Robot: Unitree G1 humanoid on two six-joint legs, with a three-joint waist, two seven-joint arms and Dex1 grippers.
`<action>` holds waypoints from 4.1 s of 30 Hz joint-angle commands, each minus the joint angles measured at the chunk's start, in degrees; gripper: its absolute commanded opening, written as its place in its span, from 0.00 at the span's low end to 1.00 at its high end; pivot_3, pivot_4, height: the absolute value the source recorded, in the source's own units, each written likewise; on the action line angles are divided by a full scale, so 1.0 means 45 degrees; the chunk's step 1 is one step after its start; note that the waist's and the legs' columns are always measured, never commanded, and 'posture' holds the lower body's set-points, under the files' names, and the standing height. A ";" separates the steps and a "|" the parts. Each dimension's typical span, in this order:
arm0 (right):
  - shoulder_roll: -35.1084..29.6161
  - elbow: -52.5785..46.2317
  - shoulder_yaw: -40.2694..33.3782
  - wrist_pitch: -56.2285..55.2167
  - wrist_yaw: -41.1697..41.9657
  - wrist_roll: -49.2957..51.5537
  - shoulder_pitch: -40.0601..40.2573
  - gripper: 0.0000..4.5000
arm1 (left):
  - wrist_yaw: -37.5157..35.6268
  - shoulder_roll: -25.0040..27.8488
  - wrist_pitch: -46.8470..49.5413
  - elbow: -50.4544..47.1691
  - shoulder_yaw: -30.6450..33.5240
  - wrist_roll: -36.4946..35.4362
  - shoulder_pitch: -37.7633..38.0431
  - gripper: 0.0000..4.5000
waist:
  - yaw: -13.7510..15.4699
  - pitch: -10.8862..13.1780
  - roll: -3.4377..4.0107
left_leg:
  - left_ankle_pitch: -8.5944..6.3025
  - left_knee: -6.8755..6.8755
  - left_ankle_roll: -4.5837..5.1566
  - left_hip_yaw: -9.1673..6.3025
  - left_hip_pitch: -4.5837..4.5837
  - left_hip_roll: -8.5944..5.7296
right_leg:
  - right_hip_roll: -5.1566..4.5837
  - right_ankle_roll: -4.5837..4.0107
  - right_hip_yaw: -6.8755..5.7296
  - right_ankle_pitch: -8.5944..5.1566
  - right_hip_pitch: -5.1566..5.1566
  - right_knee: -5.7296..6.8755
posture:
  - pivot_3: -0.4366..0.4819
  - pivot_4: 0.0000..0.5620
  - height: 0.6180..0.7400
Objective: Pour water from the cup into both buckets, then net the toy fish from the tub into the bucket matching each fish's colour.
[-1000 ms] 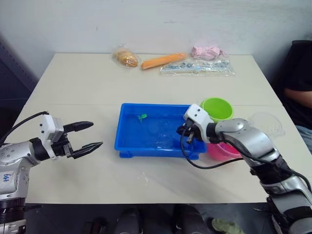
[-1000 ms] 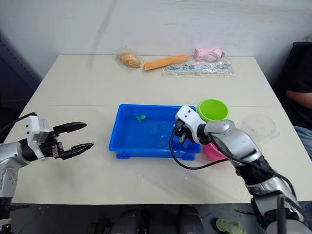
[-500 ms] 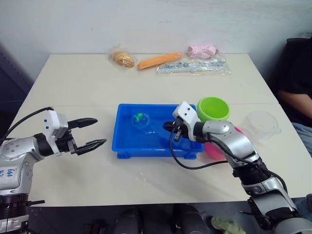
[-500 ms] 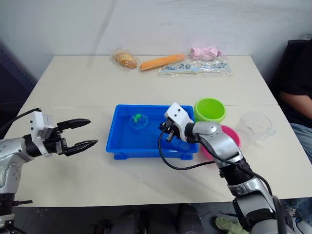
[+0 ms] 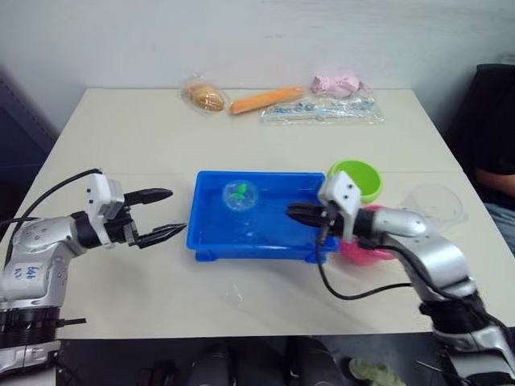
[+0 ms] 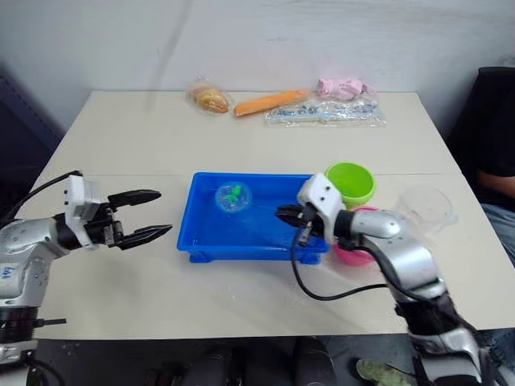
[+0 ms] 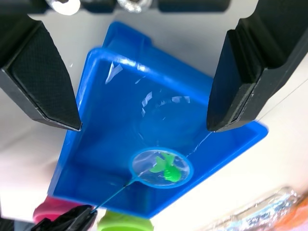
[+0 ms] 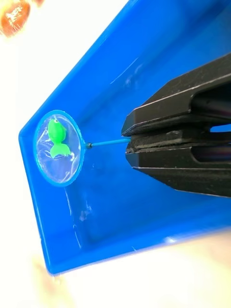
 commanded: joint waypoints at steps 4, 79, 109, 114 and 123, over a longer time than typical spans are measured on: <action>-0.1450 -0.2778 -0.3515 0.0456 0.0258 0.1782 0.2094 0.00 | -0.0177 -0.0669 0.0417 -0.0375 -0.0669 -0.0517 -0.0995 0.99 | 0.0014 -0.0001 -0.0002 | 0.0000 0.0001 0.0000 0.0002 0.0003 -0.0002 | 0.0001 0.0001 0.0001 0.0000 0.0006 0.0000 | 0.48 0.27 1.00; -0.4124 -0.2806 -0.4001 -0.2961 -0.0484 0.5774 0.4665 0.00 | -0.3828 0.0154 0.0484 -0.1355 -0.0375 -0.2460 -0.0934 0.99 | 0.0259 -0.0001 0.0000 | 0.0013 0.0007 -0.0003 -0.0057 0.0064 0.0013 | 0.0010 0.0005 -0.0021 0.0003 0.0113 -0.0043 | 0.48 0.27 1.00; 0.0858 0.3874 0.3064 -0.8187 0.2987 -0.1956 0.3706 0.49 | -0.4237 0.1620 -0.1768 -0.2163 -0.0853 -0.1201 0.2782 1.00 | 0.0218 -0.0003 -0.0004 | -0.0010 0.0008 -0.0004 -0.0009 0.0049 0.0009 | -0.0001 -0.0021 -0.0002 -0.0012 0.0043 -0.0009 | 0.48 0.27 1.00; 0.0801 0.3427 0.2717 -0.8385 0.3537 -0.1446 0.3928 0.99 | -0.4259 0.1831 -0.1747 -0.1988 -0.0633 -0.1097 0.2875 1.00 | 0.0216 -0.0003 -0.0003 | -0.0010 0.0008 -0.0004 -0.0007 0.0049 0.0011 | 0.0002 -0.0021 -0.0002 -0.0012 0.0041 0.0002 | 0.48 0.27 1.00; -0.1084 -0.1960 -0.0825 -0.6751 0.3194 0.1904 0.7180 0.99 | -0.2477 0.2283 -0.1835 -0.1298 0.0917 0.0102 0.4293 1.00 | 0.0301 0.0003 0.0007 | -0.0016 0.0001 -0.0008 -0.0012 0.0048 0.0014 | -0.0003 -0.0021 0.0001 -0.0012 0.0039 -0.0024 | 0.48 0.27 1.00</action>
